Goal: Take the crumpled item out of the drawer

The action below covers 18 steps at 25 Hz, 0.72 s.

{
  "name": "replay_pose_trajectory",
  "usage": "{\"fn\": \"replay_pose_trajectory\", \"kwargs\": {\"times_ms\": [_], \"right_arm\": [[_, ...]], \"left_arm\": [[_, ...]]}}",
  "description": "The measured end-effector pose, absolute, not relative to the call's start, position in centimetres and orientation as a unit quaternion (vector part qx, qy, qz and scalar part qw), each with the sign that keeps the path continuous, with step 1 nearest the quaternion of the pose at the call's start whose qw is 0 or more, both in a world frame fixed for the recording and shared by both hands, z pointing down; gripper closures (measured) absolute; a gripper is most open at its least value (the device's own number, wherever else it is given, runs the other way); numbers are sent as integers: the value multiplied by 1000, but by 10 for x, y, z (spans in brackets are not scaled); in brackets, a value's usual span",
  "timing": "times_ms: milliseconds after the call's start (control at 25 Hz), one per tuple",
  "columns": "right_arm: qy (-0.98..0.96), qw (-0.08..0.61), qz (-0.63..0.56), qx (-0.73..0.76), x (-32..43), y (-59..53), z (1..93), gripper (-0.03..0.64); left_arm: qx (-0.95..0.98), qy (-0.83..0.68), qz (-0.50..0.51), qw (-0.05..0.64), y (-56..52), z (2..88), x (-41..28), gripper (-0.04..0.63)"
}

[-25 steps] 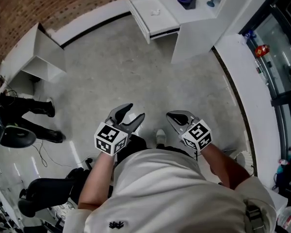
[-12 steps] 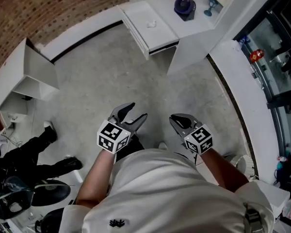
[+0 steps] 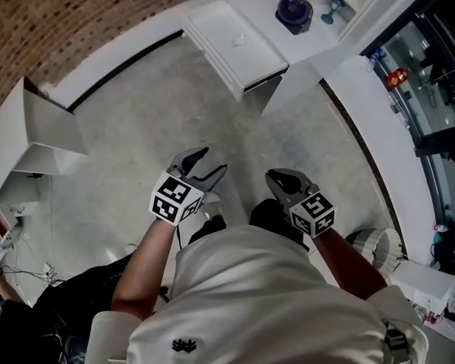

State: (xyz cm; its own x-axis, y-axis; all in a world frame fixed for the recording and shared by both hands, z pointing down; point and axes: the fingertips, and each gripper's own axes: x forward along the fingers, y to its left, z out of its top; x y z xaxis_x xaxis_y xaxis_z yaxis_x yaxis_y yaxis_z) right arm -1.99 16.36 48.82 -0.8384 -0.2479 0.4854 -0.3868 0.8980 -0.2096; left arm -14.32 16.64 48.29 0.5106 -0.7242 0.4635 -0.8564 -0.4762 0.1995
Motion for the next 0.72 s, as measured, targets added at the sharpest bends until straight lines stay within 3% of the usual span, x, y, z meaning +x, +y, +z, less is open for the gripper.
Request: {"fn": "replay_pose_trajectory", "kwargs": {"times_ms": [720], "right_arm": [[-943, 237, 172, 157, 9, -17, 513, 580]], "left_arm": [[822, -483, 217, 210, -43, 515, -149, 341]]}}
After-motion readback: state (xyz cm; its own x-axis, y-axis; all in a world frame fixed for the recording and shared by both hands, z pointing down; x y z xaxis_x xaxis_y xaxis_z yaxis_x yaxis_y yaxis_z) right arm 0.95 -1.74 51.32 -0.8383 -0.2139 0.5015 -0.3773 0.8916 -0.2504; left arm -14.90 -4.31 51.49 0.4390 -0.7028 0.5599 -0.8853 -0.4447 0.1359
